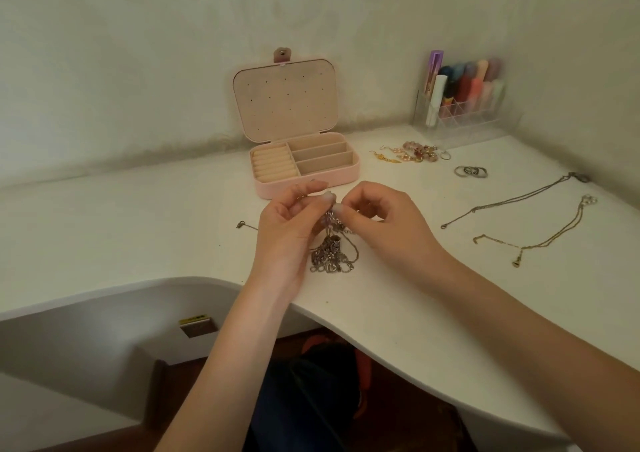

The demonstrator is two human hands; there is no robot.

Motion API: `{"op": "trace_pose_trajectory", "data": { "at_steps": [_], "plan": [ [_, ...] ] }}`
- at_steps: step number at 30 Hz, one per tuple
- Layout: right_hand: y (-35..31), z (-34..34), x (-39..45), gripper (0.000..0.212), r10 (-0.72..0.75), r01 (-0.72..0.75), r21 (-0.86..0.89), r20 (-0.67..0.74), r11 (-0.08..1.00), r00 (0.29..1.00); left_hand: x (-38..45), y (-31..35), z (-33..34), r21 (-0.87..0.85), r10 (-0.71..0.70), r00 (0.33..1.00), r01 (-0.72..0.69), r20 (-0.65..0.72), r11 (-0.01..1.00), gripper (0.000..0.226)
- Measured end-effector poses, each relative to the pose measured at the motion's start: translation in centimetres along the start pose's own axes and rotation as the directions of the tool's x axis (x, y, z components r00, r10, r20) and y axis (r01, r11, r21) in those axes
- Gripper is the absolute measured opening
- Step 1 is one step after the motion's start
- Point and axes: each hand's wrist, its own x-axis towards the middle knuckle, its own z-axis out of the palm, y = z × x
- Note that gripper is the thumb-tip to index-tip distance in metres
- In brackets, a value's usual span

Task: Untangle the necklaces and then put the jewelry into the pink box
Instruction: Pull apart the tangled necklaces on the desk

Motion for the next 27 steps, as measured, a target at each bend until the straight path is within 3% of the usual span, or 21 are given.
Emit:
{"op": "trace_pose_trajectory", "data": {
  "at_steps": [6,10,17,27],
  "plan": [
    [-0.1,0.0,0.2,0.014,0.091,-0.095,0.178,0.031,0.979,0.995,-0.1,-0.4,-0.1,0.138,0.079,0.995,-0.069,-0.065,0.988,0.018],
    [0.0,0.2,0.0,0.018,0.114,-0.117,0.141,0.028,0.983,0.993,-0.1,-0.5,-0.1,0.159,0.101,0.992,-0.088,-0.075,0.983,0.021],
    [-0.1,-0.8,0.4,0.007,0.188,-0.186,0.152,-0.002,0.971,0.982,-0.3,-0.5,0.0,0.149,0.117,0.991,-0.107,-0.06,0.983,0.026],
    [-0.6,-1.3,0.7,0.009,0.372,-0.47,0.54,0.287,0.698,0.882,0.0,-0.9,-0.3,0.206,0.143,0.99,-0.136,-0.016,0.969,0.023]
  ]
}}
